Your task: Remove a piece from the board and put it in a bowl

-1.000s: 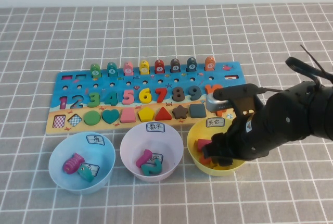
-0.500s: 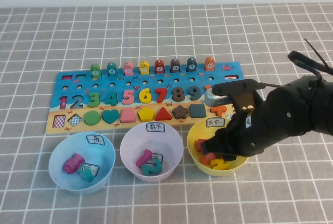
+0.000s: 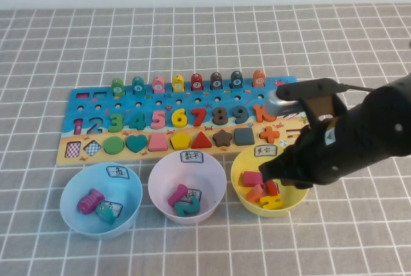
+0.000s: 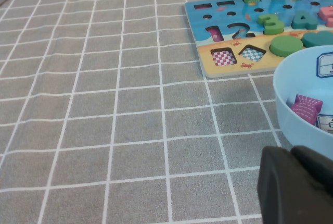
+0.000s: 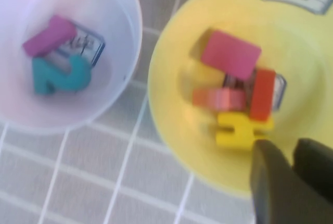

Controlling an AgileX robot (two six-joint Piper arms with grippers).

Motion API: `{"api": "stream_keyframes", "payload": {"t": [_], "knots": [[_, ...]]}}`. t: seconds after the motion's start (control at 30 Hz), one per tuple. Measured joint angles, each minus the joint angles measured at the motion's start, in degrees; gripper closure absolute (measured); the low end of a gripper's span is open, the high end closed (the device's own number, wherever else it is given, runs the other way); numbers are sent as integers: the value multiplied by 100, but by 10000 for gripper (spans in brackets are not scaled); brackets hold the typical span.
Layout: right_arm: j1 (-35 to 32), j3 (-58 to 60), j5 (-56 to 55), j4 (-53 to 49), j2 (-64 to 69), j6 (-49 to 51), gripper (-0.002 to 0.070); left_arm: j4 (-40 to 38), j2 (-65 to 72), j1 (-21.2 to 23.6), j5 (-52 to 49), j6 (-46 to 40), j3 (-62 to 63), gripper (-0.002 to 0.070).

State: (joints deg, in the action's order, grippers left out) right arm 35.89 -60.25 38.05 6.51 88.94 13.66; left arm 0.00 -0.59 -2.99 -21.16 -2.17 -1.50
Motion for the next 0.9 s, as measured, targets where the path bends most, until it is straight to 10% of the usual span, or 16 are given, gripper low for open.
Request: {"api": "stream_keyframes", "payload": {"t": [0.9], "knots": [[0,2312,633,-21,-3589,-823,692,0,0,0,0,0,0,679]]}}
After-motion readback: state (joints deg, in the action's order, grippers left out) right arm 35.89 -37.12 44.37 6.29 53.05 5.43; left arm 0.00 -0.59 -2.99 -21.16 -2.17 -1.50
